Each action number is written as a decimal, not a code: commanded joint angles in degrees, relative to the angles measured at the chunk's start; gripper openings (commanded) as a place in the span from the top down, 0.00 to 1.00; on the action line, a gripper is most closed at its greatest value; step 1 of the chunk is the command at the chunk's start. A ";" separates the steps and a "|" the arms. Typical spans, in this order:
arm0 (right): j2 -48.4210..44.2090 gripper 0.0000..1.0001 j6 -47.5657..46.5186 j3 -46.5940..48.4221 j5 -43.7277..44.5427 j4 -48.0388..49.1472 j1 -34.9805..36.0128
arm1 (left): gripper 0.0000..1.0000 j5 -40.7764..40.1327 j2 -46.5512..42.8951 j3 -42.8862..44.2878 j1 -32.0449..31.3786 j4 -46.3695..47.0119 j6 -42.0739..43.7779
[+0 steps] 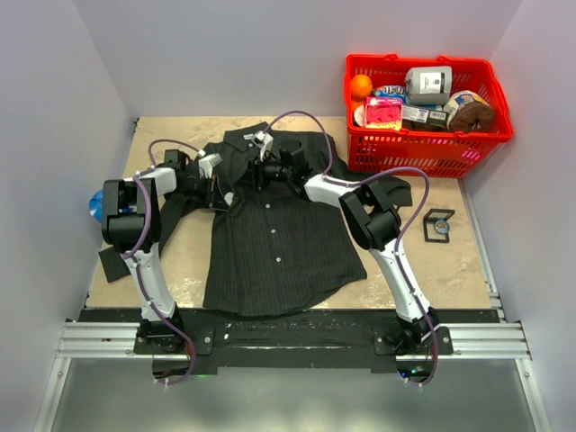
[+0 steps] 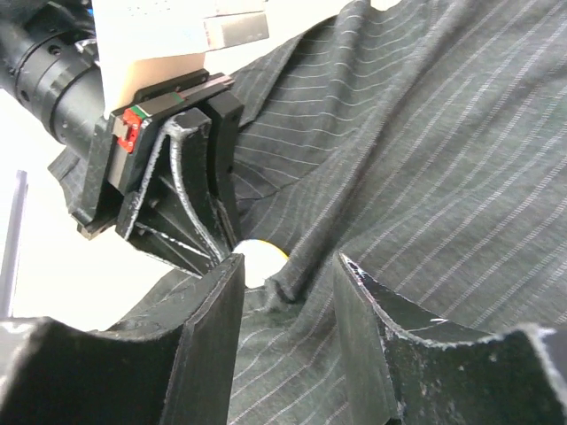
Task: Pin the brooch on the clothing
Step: Close the brooch on the flattened clothing.
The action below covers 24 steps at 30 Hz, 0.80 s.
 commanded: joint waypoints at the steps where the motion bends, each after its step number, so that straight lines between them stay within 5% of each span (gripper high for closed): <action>1: 1.15 0.53 0.31 2.66 -2.63 -0.02 0.70 | 1.00 0.02 1.76 -1.33 -0.10 -0.11 2.69; 24: 4.58 0.61 1.37 3.72 -1.14 -2.48 0.88 | 1.00 1.25 0.97 -1.15 0.16 0.24 2.07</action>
